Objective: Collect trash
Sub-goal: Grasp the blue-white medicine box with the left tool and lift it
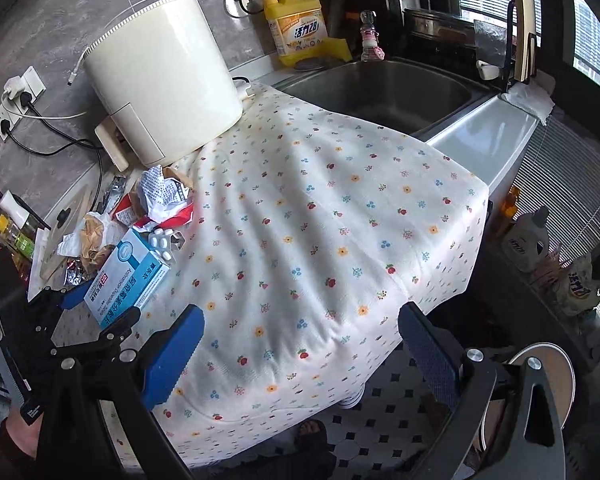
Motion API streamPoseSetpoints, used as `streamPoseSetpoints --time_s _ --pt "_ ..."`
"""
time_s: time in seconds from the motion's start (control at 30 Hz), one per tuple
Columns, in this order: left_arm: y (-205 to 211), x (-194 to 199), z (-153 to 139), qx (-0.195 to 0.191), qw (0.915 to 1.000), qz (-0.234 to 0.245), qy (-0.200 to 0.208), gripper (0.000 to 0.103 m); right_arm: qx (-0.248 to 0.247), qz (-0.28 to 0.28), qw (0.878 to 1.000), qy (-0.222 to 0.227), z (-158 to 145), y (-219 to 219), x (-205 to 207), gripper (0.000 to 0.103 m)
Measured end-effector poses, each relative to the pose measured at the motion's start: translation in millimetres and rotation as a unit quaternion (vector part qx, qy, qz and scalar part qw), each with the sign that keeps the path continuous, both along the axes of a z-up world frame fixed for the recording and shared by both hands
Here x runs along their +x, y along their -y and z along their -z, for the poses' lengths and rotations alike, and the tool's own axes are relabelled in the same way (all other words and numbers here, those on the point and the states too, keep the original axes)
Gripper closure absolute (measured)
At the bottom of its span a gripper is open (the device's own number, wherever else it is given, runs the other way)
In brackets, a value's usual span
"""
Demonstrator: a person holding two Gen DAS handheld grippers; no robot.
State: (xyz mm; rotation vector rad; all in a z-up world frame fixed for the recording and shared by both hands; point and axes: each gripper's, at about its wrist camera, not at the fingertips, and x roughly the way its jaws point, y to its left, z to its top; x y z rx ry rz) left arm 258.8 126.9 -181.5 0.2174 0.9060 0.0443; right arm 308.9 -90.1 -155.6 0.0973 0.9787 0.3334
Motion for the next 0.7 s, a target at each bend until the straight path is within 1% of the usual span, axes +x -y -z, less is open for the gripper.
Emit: streamPoseSetpoints --time_s 0.1,0.23,0.33,0.4,0.47,0.5,0.57,0.7 --pt "-5 -7 -5 -0.022 0.9993 -0.029 0.012 0.031 -0.003 -0.018 1.0 -0.001 -2 -4 1 0.008" --pt "-12 -22 -18 -0.053 0.9954 -0.068 0.041 0.031 -0.004 -0.05 0.999 -0.001 -5 -12 4 0.008" --pt "-18 -34 -29 -0.074 0.9908 -0.094 0.063 0.031 -0.005 -0.08 0.997 0.003 -7 -22 5 0.008" --pt "-25 -43 -35 -0.098 0.9861 -0.112 0.074 0.031 -0.01 -0.101 0.995 0.008 -8 -32 5 0.009" --pt "-34 -50 -41 -0.12 0.9802 -0.133 0.085 0.031 -0.008 -0.123 0.992 0.004 -9 -42 7 0.017" --pt "-37 -54 -43 -0.126 0.9775 -0.143 0.09 0.031 -0.004 -0.133 0.991 0.001 -9 -47 8 0.019" --pt "-45 -63 -49 -0.135 0.9724 -0.16 0.104 0.031 0.001 -0.153 0.988 -0.003 -10 -58 11 0.028" --pt "-61 -79 -61 -0.153 0.9631 -0.182 0.126 0.031 0.005 -0.183 0.983 0.005 -17 -83 18 0.034"
